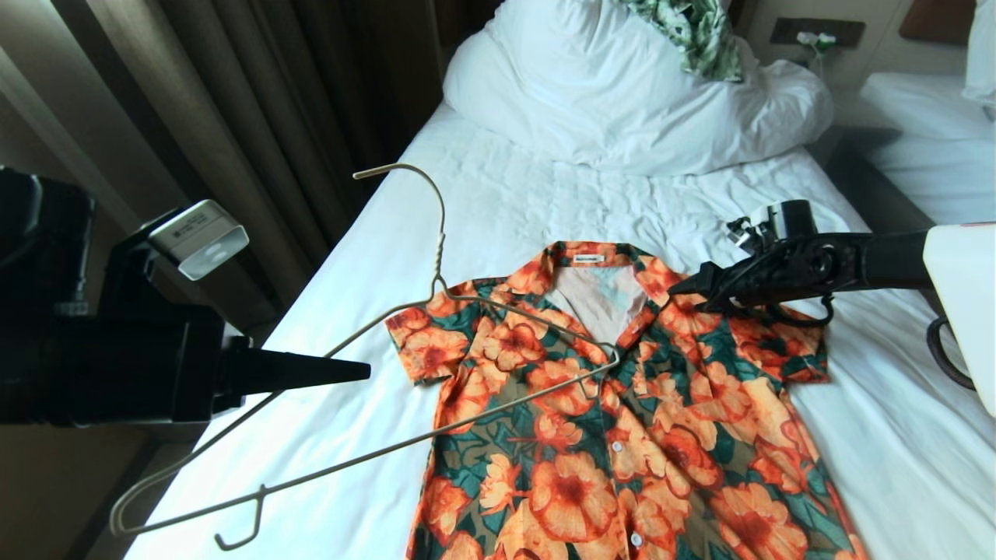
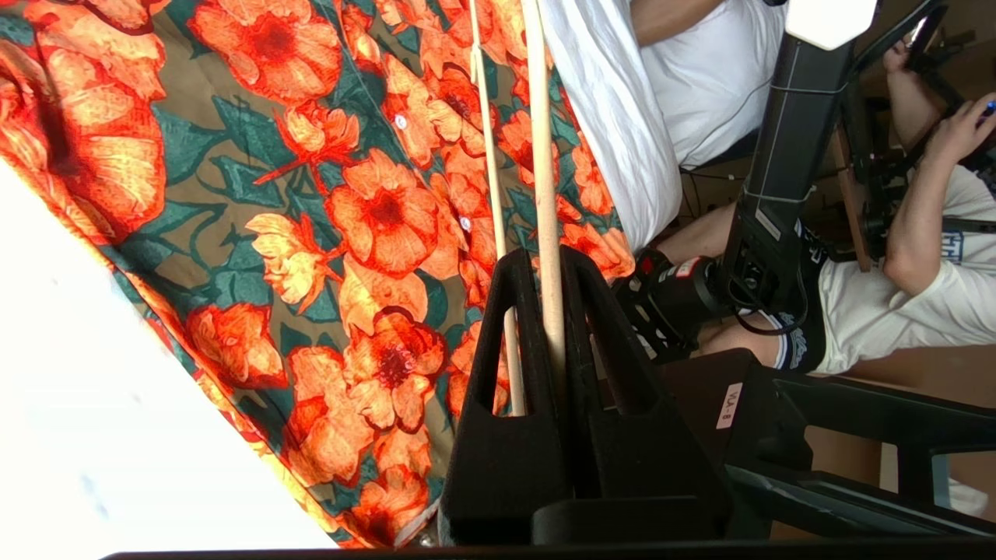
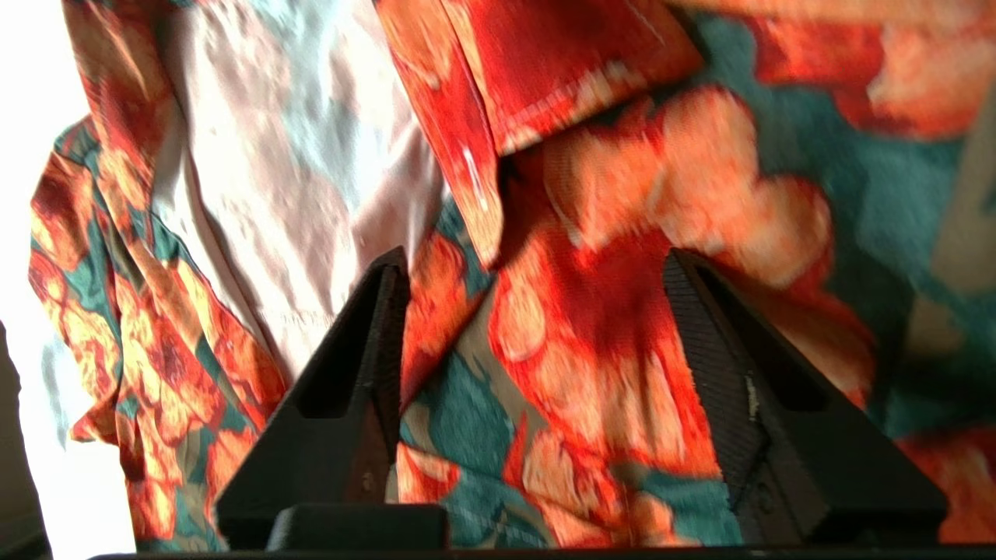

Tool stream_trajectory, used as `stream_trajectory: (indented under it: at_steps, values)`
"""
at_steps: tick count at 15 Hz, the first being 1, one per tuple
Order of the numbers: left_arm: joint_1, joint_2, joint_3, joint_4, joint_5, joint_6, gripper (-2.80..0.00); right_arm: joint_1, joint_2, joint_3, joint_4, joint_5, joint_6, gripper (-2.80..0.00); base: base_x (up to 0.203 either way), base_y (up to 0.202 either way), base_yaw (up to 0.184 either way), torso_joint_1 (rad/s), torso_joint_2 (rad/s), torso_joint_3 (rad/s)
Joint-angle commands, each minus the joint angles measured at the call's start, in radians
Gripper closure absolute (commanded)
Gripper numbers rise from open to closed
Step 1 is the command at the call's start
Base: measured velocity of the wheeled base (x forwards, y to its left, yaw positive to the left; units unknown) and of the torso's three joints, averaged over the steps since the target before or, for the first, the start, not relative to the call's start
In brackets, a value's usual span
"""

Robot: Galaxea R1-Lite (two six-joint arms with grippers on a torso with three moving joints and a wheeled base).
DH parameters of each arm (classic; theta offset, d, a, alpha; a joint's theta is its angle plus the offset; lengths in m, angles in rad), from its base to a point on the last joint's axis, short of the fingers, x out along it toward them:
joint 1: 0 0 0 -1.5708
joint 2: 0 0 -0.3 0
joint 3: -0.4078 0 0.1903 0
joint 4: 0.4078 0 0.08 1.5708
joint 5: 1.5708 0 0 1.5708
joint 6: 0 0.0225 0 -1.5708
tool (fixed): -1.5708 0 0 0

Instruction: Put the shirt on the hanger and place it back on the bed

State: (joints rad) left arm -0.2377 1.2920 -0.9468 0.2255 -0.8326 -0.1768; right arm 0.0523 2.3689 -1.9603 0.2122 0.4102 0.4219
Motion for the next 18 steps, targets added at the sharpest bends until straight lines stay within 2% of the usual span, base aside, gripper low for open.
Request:
stream_trajectory:
  at_steps: [1,7,11,14,16,17,18]
  values:
    - [0.0,-0.013,0.003,0.001,-0.005,-0.001,0.0,0.008,0.028,-0.008,-0.051,0.003,0.01,-2.8,0.0,0.0,0.0,0.0,0.0,0.0]
    - [-0.002,-0.033,0.022,0.0,-0.005,0.0,0.0,0.048,0.088,-0.011,-0.263,0.004,0.048,-2.8,0.0,0.0,0.0,0.0,0.0,0.0]
    - [-0.005,-0.041,0.035,-0.012,-0.007,0.0,0.0,0.067,0.107,-0.016,-0.312,0.004,0.048,-2.8,0.0,0.0,0.0,0.0,0.0,0.0]
    - [-0.005,-0.049,0.068,-0.095,-0.011,-0.001,0.0,0.068,0.086,-0.011,-0.328,-0.008,0.044,-2.8,0.0,0.0,0.0,0.0,0.0,0.0]
    - [-0.005,-0.051,0.074,-0.104,-0.013,-0.003,0.0,0.064,0.102,-0.014,-0.33,-0.008,0.041,-2.8,0.0,0.0,0.0,0.0,0.0,0.0]
    - [-0.006,-0.053,0.077,-0.104,-0.013,-0.003,0.0,0.064,0.117,-0.018,-0.341,-0.008,0.034,0.0,0.0,0.0,0.0,0.0,0.0,0.0]
    - [-0.005,-0.053,0.077,-0.104,-0.013,-0.003,0.0,0.063,0.125,-0.018,-0.38,-0.008,0.031,0.0,0.0,0.0,0.0,0.0,0.0,0.0]
